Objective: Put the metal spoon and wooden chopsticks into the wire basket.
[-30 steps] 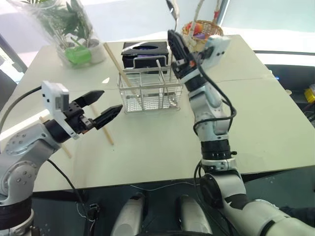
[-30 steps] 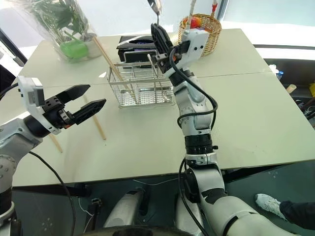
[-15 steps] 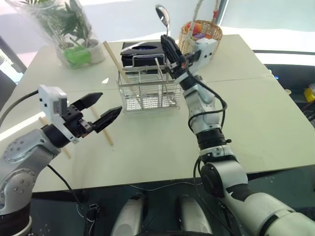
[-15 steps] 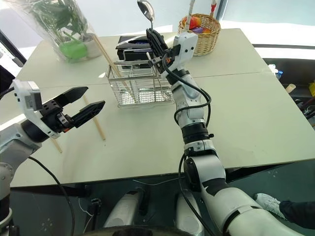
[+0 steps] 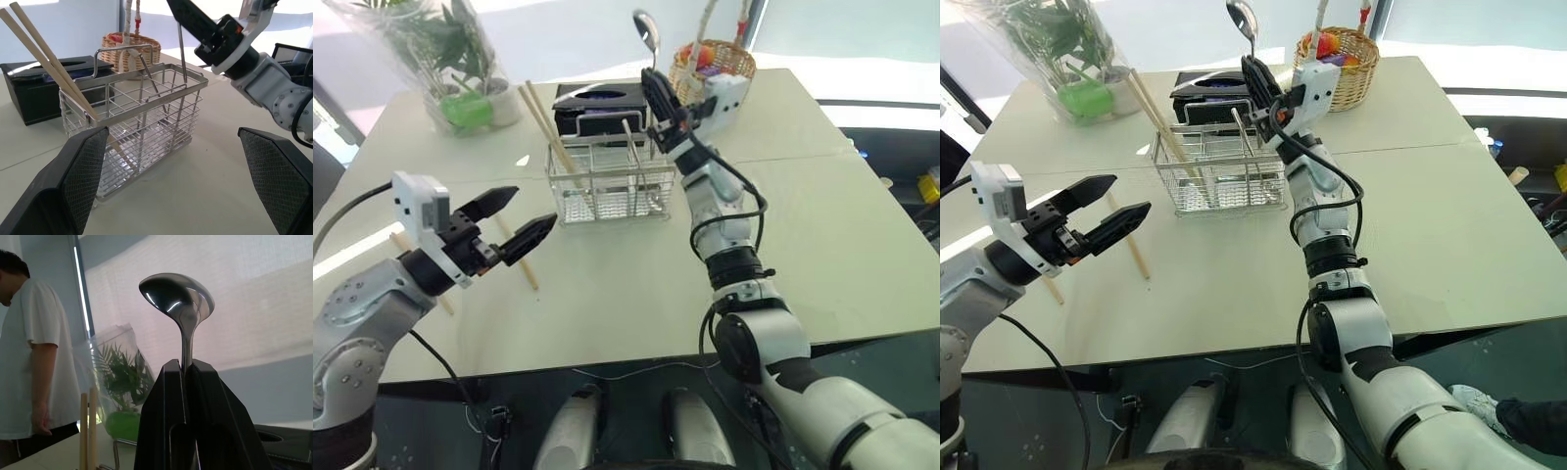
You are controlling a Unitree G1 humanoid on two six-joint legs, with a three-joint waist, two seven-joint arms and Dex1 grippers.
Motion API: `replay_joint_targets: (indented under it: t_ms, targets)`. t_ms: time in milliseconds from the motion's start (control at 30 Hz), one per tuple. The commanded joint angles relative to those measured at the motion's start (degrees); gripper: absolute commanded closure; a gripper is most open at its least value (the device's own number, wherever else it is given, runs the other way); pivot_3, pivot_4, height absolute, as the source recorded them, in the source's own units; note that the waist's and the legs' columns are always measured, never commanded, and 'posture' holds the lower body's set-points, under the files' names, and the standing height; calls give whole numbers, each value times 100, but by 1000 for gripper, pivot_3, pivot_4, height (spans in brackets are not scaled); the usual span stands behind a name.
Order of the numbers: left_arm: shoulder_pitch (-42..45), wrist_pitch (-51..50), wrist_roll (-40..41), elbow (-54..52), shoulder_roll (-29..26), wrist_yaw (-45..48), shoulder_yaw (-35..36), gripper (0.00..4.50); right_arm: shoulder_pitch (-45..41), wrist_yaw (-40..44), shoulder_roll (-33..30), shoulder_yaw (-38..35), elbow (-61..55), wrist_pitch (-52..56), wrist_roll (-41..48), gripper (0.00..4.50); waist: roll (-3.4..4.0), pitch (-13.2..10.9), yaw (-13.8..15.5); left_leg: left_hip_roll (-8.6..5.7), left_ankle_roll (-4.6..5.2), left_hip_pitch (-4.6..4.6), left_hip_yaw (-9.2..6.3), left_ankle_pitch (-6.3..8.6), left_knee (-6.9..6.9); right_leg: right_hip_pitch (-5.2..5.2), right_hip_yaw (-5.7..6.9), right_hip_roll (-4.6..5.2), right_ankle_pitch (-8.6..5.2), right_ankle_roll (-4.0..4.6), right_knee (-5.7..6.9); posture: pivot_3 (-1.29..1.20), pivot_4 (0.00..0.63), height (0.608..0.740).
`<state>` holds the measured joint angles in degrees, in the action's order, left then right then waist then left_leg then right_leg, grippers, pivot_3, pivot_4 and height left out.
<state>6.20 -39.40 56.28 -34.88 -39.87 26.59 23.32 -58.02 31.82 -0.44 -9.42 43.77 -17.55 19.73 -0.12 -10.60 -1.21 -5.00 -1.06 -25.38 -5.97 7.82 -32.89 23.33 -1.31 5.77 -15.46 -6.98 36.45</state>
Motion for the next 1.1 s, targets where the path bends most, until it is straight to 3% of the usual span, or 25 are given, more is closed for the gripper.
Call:
replay_joint_targets:
  t_ms: [33, 267, 433, 567, 600, 867, 1100]
  targets:
    - [39, 79, 67, -165, -22, -51, 78, 0, -355, 66, -56, -67, 418, -478, -108, 4455, 1, 0, -4, 0, 0, 0, 0, 0, 0, 0, 0, 0, 0, -1, 0, 0, 150, 740]
    - [-33, 69, 140, -246, -46, -150, 162, 0, -428, 47, -98, -115, 867, -833, -194, 4455, 0, 0, -16, 2, -1, 1, -1, -1, 0, -2, -1, -4, 0, 0, 0, 0, 150, 740]
    - [-19, 92, 127, -217, -50, -149, 117, 0, -381, 58, -95, -139, 792, -868, -172, 2558, 0, 0, -17, 2, -1, 1, -4, -1, 0, -2, -1, -5, 0, 0, 0, 0, 150, 740]
    - [9, 113, 94, -178, -30, -118, 60, 0, -349, 14, -117, -124, 718, -863, -211, 352, 0, 0, -17, 2, -2, 1, -4, -1, 0, -2, -1, -6, 0, 0, 0, 0, 150, 740]
    - [10, 116, 90, -175, -27, -111, 54, 0, -344, 10, -120, -121, 701, -854, -213, 17, 0, 0, -18, 2, -2, 1, -4, -1, 0, -2, -1, -6, 0, 1, 0, 0, 150, 740]
    - [-96, 170, -41, -155, 20, -104, 47, 0, -254, -133, -273, -41, -106, -530, -278, 17, 2, -1, -4, 2, -2, 0, -4, -1, 0, 0, -2, -6, 0, 1, 0, 0, 150, 740]
    - [-530, 684, -943, 182, 307, -281, 138, 0, 507, -11, -1126, 288, -3406, 1976, 309, 17, 2, -1, 37, 2, -2, -3, -8, -1, 3, 9, -4, -3, -2, 4, 0, 0, 150, 740]
